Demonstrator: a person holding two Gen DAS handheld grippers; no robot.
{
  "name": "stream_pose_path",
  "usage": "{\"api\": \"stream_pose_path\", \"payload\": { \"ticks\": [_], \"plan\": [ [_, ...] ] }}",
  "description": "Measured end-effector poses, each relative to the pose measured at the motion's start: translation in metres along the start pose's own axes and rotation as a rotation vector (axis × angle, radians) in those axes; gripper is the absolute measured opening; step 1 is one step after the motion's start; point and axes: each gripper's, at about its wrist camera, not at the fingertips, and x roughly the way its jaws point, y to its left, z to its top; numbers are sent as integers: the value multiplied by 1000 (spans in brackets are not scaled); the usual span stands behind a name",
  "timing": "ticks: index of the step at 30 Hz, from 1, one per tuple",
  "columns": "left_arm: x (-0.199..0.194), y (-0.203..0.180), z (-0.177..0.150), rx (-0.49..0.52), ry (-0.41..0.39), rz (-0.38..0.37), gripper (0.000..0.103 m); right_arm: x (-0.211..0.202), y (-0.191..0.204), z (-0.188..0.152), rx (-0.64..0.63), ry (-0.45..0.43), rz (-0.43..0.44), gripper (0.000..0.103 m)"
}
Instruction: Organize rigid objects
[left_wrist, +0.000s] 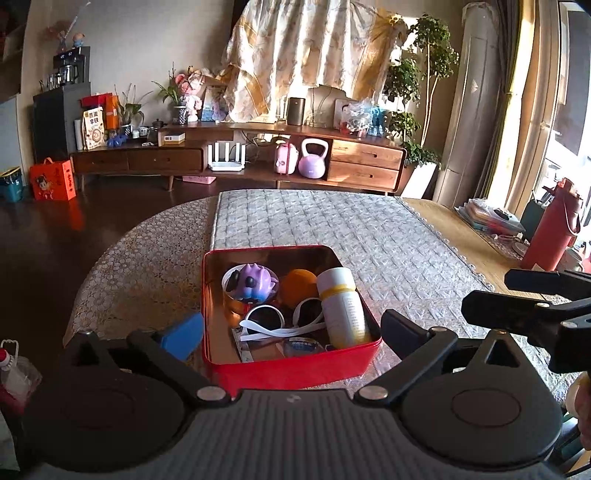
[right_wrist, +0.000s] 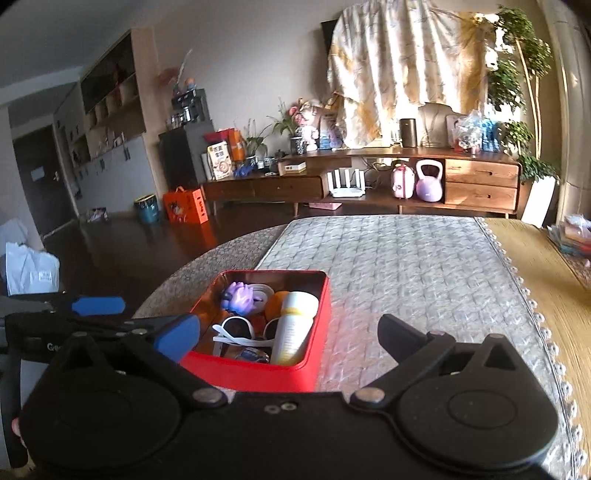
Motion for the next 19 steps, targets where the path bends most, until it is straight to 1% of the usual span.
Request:
{"api": "stream_pose_path", "payload": {
  "ticks": [5,8,12,16,19],
  "plan": [
    [-6,-5,0,-2,9,14,103,-5,-1,-5,11,-8,-16,103],
    [-11,-7,0,-6,3,7,103,-7,1,-10,12,-8,-24,103],
    [-15,-9,-2,-7,-15,30,103,-8,1,-14,7,-9,-45,103],
    [-15,-10,-2,-15,-17,41,103,-6,-4,-16,23,-4,-61,103],
    [-13,-10,-3,-19,-10,30,103,-2,-13,-14,41,0,-82,103]
  ]
}}
